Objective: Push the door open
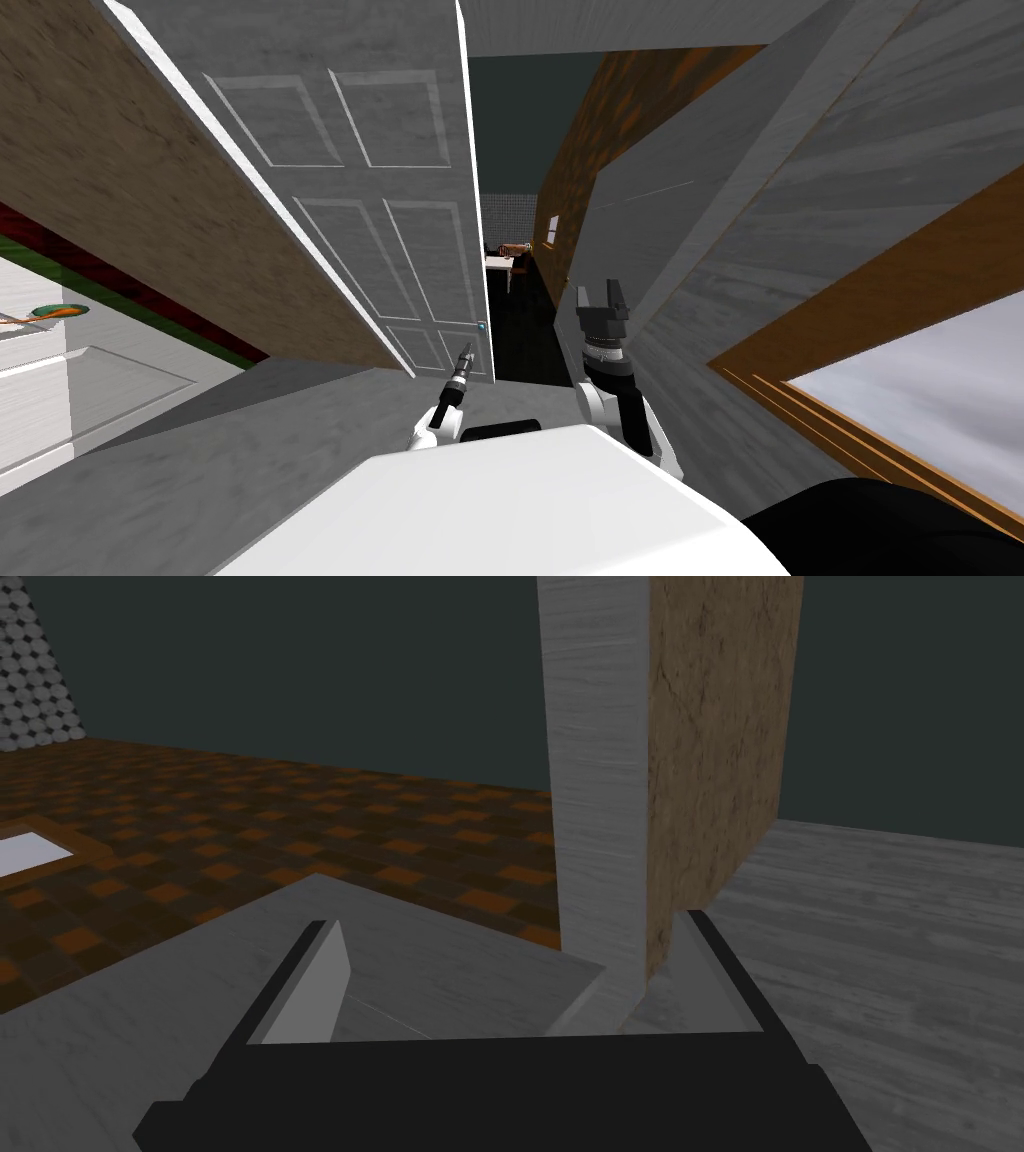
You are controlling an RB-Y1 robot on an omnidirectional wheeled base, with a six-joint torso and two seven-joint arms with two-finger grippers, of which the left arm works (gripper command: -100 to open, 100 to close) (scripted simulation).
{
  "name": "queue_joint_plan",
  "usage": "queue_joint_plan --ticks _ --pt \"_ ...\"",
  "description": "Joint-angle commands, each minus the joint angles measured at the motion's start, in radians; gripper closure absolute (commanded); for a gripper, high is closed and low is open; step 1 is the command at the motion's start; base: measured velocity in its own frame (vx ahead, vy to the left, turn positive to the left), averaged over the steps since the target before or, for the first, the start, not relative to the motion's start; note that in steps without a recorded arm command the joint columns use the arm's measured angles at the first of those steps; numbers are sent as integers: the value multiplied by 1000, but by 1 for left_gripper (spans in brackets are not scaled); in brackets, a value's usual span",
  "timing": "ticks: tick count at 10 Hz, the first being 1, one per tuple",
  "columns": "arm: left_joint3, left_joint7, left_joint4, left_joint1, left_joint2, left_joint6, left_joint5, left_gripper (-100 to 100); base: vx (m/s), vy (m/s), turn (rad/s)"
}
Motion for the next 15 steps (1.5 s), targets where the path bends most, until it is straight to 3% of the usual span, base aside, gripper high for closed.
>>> queue_joint_plan --ticks 1,5,7,9,10,11,15 --pt "3 -2 3 -1 12 -2 1 -100 103 -19 -28" --pt "11 -7 11 -2 22 -6 5 -100 191 -25 -25" --pt "15 -9 16 -3 16 -8 7 -100 217 -55 -25" --pt "19 -12 20 -4 -1 -10 9 -100 193 -38 -26" --pt "18 -11 20 -3 4 -11 8 -100 80 -11 11" --pt "18 -11 20 -3 4 -11 8 100 -17 -1 -7" --pt "18 -11 20 -3 4 -11 8 100 -16 3 -3"
